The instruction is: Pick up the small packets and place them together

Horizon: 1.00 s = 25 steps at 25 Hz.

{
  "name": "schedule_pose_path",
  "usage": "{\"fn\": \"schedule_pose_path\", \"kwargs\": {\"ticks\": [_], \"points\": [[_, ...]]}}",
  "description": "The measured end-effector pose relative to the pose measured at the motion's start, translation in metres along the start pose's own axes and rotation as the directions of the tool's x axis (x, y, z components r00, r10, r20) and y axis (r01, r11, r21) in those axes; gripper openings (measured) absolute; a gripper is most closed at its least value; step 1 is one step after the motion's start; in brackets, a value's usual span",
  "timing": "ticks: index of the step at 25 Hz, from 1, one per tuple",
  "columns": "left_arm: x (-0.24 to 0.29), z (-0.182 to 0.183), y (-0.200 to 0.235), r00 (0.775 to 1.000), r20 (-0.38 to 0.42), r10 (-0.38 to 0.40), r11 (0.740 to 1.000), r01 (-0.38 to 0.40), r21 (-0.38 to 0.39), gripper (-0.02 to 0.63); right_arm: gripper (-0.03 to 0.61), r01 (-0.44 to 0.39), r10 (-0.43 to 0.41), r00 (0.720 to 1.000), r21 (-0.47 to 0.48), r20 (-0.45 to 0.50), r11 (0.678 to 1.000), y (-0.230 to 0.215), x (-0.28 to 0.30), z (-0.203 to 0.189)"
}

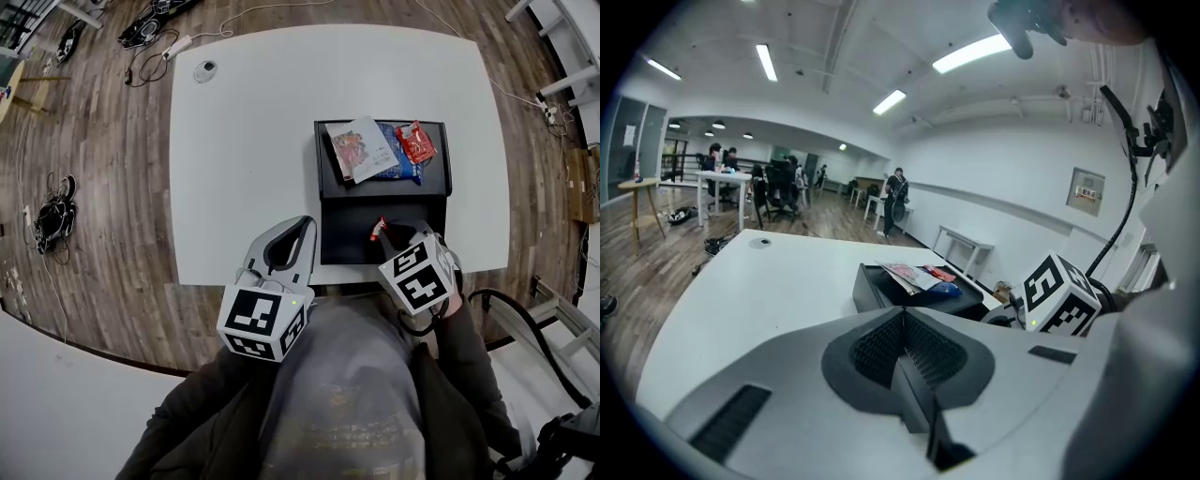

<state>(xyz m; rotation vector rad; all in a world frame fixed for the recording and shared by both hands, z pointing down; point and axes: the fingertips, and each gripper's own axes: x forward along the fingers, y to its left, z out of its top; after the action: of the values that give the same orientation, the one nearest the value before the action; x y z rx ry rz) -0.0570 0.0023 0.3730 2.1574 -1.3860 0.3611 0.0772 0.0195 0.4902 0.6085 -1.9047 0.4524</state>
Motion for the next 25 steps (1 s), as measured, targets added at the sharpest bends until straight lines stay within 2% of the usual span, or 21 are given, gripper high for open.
{"fn": "schedule_pose_path", "kwargs": {"ticks": [8,16,20,25], "points": [[-0.009,0.002,-0.007,1.0,0.03,-0.005,1.0,0.005,0.012,0.006,0.035,0.008,-0.009,0.997,0.013,0.071,1.0,0.004,-0.023,0.012],[-0.012,0.022,-0.007,0.995,0.096,-0.003,1.0,0.001,0.021,0.006,0.035,0.043,-0.039,0.974,-0.016,0.222,0.999,0.0,-0.078,0.064],[-0.013,0.032,-0.004,0.992,0.122,0.009,1.0,-0.012,0.022,0.006,0.035,0.091,-0.086,0.96,-0.008,0.267,0.996,-0.021,-0.095,0.08],[-0.015,0.039,0.007,0.99,0.131,0.047,0.999,-0.048,0.009,0.006,0.035,0.171,-0.171,0.94,0.025,0.297,0.985,-0.07,-0.113,0.101]]}}
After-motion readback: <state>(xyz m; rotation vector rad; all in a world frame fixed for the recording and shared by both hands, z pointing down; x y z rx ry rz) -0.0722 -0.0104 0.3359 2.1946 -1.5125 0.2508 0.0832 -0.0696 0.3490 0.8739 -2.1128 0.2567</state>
